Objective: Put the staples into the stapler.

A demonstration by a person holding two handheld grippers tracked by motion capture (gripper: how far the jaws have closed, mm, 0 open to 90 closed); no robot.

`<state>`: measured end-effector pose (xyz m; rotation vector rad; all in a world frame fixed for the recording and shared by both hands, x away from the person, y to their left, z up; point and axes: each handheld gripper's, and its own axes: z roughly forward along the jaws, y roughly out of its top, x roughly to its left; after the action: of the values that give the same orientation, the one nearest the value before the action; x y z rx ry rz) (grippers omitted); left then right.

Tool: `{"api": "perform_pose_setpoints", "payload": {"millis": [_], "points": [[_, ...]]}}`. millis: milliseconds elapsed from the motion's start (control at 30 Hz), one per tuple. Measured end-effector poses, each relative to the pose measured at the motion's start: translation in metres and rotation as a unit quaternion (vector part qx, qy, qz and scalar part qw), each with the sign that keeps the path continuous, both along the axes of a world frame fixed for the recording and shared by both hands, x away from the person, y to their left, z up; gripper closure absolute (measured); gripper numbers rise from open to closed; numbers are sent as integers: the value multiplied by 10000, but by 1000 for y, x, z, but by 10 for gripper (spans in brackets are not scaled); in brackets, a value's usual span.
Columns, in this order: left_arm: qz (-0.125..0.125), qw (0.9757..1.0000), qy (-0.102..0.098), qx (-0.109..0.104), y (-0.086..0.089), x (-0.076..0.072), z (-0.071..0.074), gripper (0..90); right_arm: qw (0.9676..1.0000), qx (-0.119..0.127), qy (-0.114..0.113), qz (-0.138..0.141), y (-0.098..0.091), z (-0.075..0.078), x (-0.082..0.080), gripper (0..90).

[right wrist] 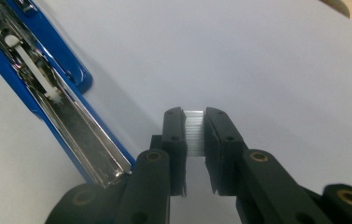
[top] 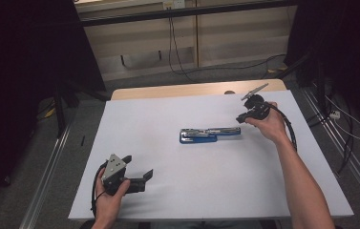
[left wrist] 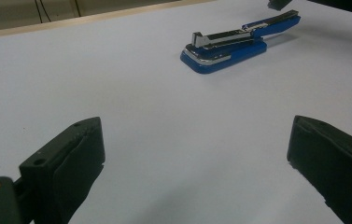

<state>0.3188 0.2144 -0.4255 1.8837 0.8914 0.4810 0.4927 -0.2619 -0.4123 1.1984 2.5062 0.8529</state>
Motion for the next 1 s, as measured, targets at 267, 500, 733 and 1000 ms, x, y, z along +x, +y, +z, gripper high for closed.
{"api": "perform_pose_setpoints", "payload": {"millis": [267, 500, 733, 1000], "points": [[24, 10000, 0, -22, 1, 0, 0, 43, 9998, -9, -164, 92, 7, 6, -3, 795], [20, 10000, -11, -13, 1, 0, 0, 42, 9992, 188, -335, 140, 11, 12, -4, 795], [-34, 10000, -63, -9, 0, -2, 1, 42, 9985, 246, -443, 221, 17, 17, -6, 795], [-12, 10000, -38, -18, 1, -1, 1, 43, 9973, 302, -562, 356, 23, 22, -10, 795]]}}
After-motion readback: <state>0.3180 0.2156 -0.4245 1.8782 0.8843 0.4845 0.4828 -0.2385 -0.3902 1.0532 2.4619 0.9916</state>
